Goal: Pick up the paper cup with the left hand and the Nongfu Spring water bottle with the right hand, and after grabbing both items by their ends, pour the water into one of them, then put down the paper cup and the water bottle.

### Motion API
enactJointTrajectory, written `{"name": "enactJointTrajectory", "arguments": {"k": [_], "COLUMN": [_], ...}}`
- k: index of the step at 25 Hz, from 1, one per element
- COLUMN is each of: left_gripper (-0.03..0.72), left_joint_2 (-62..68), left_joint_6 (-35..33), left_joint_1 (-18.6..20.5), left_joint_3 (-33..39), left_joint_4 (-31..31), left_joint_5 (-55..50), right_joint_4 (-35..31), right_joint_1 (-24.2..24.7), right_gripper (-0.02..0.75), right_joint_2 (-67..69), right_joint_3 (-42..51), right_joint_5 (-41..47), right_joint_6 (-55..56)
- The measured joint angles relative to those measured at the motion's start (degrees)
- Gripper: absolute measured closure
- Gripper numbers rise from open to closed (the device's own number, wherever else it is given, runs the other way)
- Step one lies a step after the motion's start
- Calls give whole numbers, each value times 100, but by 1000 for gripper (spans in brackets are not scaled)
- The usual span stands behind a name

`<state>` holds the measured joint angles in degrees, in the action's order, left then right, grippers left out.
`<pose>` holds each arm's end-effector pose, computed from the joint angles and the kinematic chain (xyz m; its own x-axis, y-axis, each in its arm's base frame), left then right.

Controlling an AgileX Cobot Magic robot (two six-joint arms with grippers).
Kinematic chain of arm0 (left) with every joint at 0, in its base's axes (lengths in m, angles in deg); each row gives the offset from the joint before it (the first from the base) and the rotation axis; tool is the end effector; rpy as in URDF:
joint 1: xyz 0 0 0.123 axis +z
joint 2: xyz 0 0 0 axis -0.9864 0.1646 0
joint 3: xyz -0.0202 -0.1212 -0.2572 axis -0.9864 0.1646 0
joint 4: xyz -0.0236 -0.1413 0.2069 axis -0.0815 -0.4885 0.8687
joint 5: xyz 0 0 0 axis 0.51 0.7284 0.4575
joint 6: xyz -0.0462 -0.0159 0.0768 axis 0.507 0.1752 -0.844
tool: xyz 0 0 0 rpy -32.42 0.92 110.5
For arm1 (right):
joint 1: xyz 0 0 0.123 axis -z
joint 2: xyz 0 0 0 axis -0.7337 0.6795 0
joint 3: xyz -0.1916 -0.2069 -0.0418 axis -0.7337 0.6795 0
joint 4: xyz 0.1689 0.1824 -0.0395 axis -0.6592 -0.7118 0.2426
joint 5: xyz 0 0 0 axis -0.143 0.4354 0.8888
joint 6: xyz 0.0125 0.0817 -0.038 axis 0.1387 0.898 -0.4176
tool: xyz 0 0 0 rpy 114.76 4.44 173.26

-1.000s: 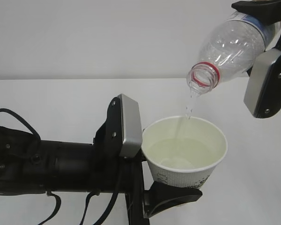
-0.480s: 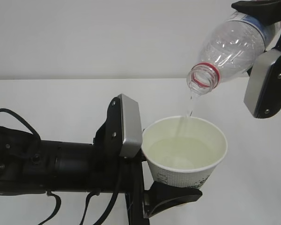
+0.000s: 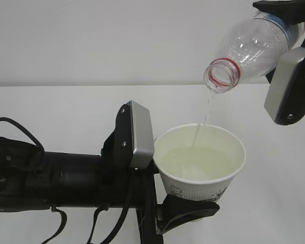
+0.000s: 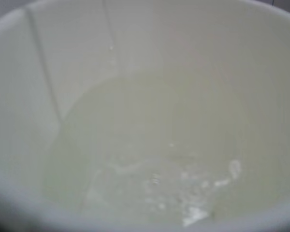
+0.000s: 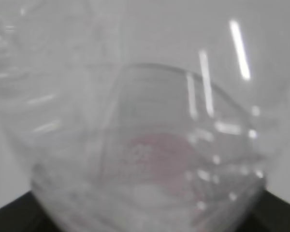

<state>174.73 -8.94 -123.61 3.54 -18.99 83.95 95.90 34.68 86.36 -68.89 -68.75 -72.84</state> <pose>0.1948 -0.2570 0.1666 0.0135 0.2380 -0.9712 0.9888 0.1414 0.0484 0.2413 0.0799 0.2892 0.4842 -0.8749 0.0101 0.0032 -0.0098 -0.9999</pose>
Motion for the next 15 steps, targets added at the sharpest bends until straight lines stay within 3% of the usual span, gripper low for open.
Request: {"name": "enactJointTrajectory", "arguments": {"k": [15], "left_gripper": [178], "left_joint_2": [0], "left_joint_6": [0], "left_joint_1": [0], "left_joint_3": [0], "left_joint_4": [-43], "left_joint_5": [0], "right_joint_4": [-12], "right_joint_1": [0], "right_gripper": [234], "right_joint_2": [0], "right_joint_3": [0], "right_joint_5": [0], "right_joint_6": [1935]}}
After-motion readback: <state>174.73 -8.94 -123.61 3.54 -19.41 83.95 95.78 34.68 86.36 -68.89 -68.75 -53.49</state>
